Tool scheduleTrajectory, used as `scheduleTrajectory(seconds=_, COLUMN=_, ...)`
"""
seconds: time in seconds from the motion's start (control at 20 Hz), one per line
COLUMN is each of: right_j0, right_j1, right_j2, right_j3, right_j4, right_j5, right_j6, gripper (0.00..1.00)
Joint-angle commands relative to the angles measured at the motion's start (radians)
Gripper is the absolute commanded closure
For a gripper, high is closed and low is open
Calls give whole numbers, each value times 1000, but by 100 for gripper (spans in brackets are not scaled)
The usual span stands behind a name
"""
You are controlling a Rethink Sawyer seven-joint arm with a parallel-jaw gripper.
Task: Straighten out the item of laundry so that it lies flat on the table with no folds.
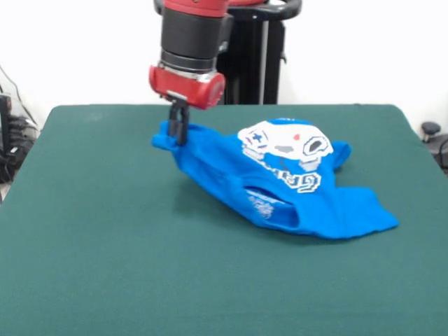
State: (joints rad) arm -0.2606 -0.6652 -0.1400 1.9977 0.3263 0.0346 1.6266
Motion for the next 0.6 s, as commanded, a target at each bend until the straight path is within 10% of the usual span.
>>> scheduleTrajectory(seconds=0.05, right_j0=-49, right_j1=50, right_j2=106, right_j3=59, right_j4=-91, right_j5=-37, right_j6=130, gripper=100)
scheduleTrajectory(seconds=0.3, right_j0=-39, right_j1=66, right_j2=122, right_j3=37, right_j4=-127, right_j5=-64, right_j6=160, gripper=100)
scheduleTrajectory(seconds=0.35, right_j0=-32, right_j1=67, right_j2=124, right_j3=30, right_j4=-134, right_j5=-55, right_j6=168, gripper=0)
scheduleTrajectory(seconds=0.6, right_j0=-6, right_j1=40, right_j2=155, right_j3=37, right_j4=-86, right_j5=-55, right_j6=236, gripper=0)
